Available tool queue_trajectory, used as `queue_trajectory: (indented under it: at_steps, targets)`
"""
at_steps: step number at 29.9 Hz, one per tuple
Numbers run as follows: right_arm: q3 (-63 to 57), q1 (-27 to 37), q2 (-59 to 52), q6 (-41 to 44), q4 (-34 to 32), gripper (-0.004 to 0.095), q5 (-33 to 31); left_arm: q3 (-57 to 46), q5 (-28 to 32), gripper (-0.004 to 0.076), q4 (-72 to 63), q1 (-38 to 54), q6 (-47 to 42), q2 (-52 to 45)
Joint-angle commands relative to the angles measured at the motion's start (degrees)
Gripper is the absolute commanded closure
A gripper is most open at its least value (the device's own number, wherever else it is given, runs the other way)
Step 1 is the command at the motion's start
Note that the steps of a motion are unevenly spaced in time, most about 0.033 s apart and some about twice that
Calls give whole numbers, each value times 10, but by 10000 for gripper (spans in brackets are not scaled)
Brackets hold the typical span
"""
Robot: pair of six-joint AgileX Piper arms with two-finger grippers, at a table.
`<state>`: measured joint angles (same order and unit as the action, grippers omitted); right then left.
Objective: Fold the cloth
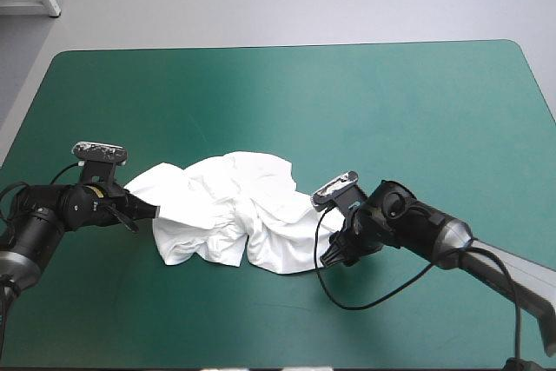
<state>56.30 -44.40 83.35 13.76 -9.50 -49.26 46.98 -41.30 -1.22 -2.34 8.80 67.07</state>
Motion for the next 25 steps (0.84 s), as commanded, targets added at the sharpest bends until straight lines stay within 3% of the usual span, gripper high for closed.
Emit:
queue_trajectory:
  at_steps: [1,4,6,8,12,19,25]
  targets:
    - [12,1,23,0,-12,328,32,19,10,705,-1,0,0,-24]
    - [12,1,55,0,-12,338,41,19,6,705,1,0,0,-32]
    - [12,1,70,0,-12,404,43,19,1,705,1,0,-1,-34]
    - [12,1,74,0,-12,531,48,19,1,705,6,0,-2,-35]
    - [13,1,62,0,-12,911,58,19,8,705,12,0,-5,-43]
    - [47,1,-9,24,-59,925,39,55,37,705,8,0,-6,-63]
    - [205,1,-69,26,-162,925,-64,192,6,705,7,0,-6,-74]
